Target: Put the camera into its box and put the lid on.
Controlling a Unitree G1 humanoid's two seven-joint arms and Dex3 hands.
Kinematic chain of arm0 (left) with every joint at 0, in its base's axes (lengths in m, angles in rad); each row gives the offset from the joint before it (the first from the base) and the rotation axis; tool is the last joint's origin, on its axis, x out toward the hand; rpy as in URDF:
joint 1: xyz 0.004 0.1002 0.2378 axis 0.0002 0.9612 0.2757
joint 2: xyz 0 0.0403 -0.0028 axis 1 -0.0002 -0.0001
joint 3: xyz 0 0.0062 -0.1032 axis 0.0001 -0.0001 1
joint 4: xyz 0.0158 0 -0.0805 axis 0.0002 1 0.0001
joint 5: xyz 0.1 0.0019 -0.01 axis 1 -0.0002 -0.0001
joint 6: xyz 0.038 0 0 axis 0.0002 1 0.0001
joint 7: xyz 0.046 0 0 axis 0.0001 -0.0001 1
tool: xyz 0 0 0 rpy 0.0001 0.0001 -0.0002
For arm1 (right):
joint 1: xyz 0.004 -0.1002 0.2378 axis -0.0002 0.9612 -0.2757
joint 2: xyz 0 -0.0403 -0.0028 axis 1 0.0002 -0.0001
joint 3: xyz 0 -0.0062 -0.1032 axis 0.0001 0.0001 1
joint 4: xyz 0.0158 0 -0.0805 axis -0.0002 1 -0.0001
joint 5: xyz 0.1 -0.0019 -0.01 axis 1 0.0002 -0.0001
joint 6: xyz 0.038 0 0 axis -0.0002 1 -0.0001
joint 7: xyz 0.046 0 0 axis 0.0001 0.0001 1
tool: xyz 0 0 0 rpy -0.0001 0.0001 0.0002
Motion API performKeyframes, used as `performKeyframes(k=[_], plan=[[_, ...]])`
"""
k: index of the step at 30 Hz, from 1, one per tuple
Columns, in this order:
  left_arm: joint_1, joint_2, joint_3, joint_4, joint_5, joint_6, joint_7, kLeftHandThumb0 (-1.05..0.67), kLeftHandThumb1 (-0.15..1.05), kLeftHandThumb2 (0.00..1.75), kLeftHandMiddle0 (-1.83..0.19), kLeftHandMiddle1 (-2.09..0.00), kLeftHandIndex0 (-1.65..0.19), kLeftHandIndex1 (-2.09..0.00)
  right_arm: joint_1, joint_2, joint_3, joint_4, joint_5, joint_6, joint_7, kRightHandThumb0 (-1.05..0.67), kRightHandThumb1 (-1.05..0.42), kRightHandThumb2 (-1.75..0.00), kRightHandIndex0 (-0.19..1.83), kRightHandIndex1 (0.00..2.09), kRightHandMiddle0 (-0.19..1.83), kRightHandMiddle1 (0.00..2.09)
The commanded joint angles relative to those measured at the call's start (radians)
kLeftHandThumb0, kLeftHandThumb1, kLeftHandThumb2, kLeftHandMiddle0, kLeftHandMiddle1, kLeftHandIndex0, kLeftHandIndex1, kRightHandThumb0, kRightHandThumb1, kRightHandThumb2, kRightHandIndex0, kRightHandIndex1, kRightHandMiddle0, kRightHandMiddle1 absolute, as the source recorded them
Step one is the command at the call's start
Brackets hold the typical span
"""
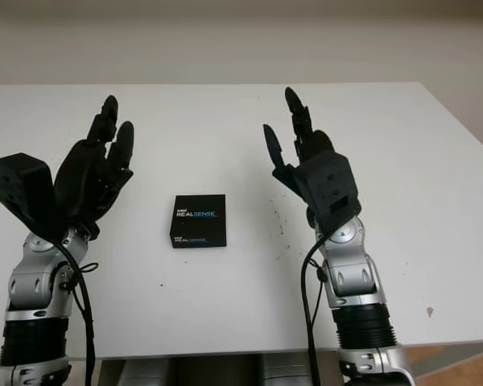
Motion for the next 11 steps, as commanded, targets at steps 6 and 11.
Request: performKeyframes(k=[6, 11], plan=[[-0.026, 0.02, -0.001, 0.036, -0.014, -0.059, 0.012, -0.72, 1.05, 0.68, 0.19, 0.0, 0.19, 0.0, -0.005, 0.029, -0.01, 0.014, 0.018, 0.025, -0.022, -0.88, -1.05, -0.66, -0.19, 0.0, -0.19, 0.0], [-0.016, 0.023, -0.009, 0.02, -0.015, -0.062, 0.013, -0.72, 1.05, 0.68, 0.19, 0.0, 0.19, 0.0, 0.007, 0.041, -0.008, 0.001, 0.022, 0.028, -0.026, -0.89, -1.05, -0.65, -0.19, 0.0, -0.19, 0.0]])
